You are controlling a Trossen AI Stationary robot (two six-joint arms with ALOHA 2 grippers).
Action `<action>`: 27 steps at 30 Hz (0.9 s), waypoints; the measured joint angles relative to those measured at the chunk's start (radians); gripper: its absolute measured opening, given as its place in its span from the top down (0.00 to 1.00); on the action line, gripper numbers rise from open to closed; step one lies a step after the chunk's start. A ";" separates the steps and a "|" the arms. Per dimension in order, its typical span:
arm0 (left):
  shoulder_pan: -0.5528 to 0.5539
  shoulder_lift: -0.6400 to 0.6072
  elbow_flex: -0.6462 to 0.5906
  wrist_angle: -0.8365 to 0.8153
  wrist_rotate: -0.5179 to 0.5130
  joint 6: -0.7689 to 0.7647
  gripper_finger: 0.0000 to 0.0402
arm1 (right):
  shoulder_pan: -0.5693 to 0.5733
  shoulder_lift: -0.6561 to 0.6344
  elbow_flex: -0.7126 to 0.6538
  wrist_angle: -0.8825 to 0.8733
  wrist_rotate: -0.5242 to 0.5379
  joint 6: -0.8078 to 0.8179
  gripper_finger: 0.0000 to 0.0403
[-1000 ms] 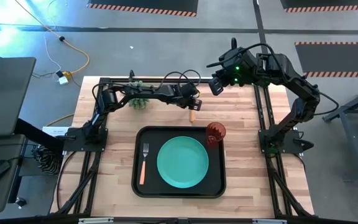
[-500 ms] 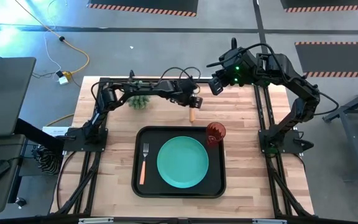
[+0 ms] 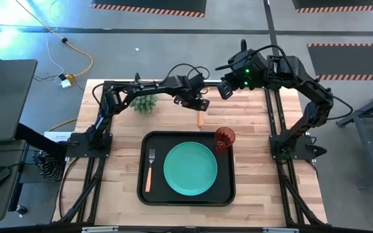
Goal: Pick and place plate/cup/fork/spoon on tray
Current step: Put the yellow spoon on the black tray between the orange fork and blue plate
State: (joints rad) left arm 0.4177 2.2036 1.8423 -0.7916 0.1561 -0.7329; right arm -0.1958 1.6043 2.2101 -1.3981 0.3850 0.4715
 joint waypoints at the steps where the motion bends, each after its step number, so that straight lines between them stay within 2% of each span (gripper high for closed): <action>1: 0.001 0.000 0.008 -0.020 0.003 -0.008 0.62 | 0.000 0.000 0.000 0.000 0.000 0.000 0.79; 6: 0.001 -0.001 0.004 -0.068 0.074 -0.020 0.62 | 0.000 0.000 0.000 -0.003 0.000 -0.001 0.79; 15: -0.006 0.002 0.004 -0.054 0.055 -0.052 0.62 | 0.000 0.000 0.000 -0.020 -0.001 -0.002 0.79; 19: -0.006 0.021 0.003 -0.062 0.123 -0.077 0.62 | 0.000 0.000 0.000 -0.020 -0.001 -0.001 0.79; 27: -0.004 0.106 0.004 -0.029 0.162 -0.104 0.62 | 0.000 0.000 0.000 -0.025 -0.003 -0.001 0.79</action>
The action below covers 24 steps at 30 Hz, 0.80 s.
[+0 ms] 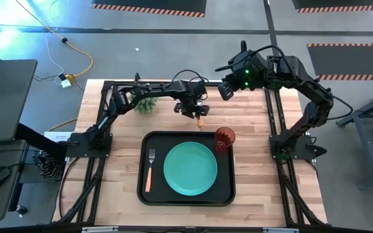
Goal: Pick and place plate/cup/fork/spoon on tray
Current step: Put the yellow spoon on the black tray between the orange fork and blue plate
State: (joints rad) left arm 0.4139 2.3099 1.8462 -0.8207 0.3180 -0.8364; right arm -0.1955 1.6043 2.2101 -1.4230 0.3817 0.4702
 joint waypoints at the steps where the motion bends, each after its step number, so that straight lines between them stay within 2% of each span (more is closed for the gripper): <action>1: -0.002 0.004 0.000 0.004 0.000 0.000 0.62 | 0.000 0.000 0.000 -0.004 0.000 0.000 0.79; 13: -0.012 0.017 0.002 0.079 -0.016 -0.053 0.62 | 0.000 0.000 0.000 -0.009 -0.005 0.000 0.79; 24: -0.021 0.028 0.002 0.141 -0.129 -0.070 0.62 | 0.000 0.000 0.000 -0.009 -0.015 0.001 0.79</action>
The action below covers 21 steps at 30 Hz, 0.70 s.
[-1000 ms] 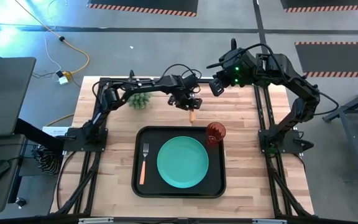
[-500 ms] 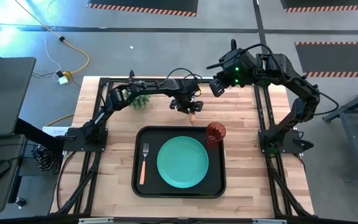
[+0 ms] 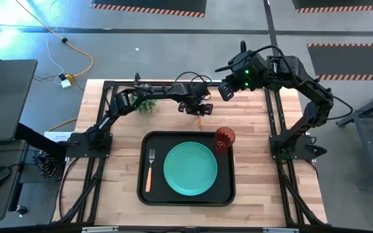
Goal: Pick and place plate/cup/fork/spoon on tray
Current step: Put the yellow spoon on the black tray between the orange fork and blue plate
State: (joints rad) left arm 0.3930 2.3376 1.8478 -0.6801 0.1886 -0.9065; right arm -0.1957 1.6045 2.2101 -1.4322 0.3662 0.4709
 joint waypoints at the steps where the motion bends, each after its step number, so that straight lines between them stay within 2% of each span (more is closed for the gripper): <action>1: -0.001 0.006 0.000 -0.001 0.001 0.000 0.62 | 0.000 0.000 0.000 0.000 -0.001 0.000 0.79; 5: -0.013 0.029 0.005 -0.004 0.007 0.003 0.62 | 0.000 0.000 0.000 0.000 -0.002 0.000 0.79; 11: -0.024 0.044 0.005 -0.009 -0.038 0.026 0.62 | 0.000 0.000 0.000 0.000 -0.002 0.000 0.79; 21: -0.002 0.046 0.003 -0.038 -0.030 0.035 0.63 | 0.000 0.000 0.000 0.000 -0.002 0.000 0.79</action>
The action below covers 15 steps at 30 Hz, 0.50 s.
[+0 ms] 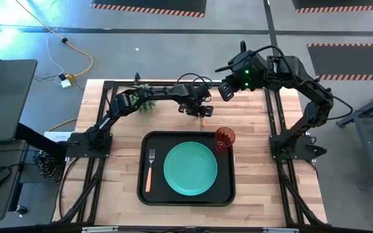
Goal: Pick and place plate/cup/fork/spoon on tray
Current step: Put the yellow spoon on the black tray between the orange fork and blue plate
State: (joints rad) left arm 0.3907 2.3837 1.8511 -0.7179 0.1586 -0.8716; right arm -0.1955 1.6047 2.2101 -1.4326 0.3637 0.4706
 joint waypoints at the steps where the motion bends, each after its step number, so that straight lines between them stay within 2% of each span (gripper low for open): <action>1: 0.002 0.000 0.000 -0.009 -0.001 0.013 0.64 | 0.000 0.000 0.000 0.000 0.000 0.000 0.79; 8: 0.008 0.000 -0.002 -0.023 0.037 0.027 0.72 | 0.000 0.000 0.000 0.000 0.000 0.000 0.79; 15: 0.009 0.002 0.039 -0.016 0.055 -0.006 0.71 | 0.000 0.000 0.000 0.000 0.000 0.000 0.79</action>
State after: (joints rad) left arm 0.3997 2.3856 1.8896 -0.7340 0.2135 -0.8773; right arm -0.1956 1.6047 2.2101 -1.4326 0.3637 0.4706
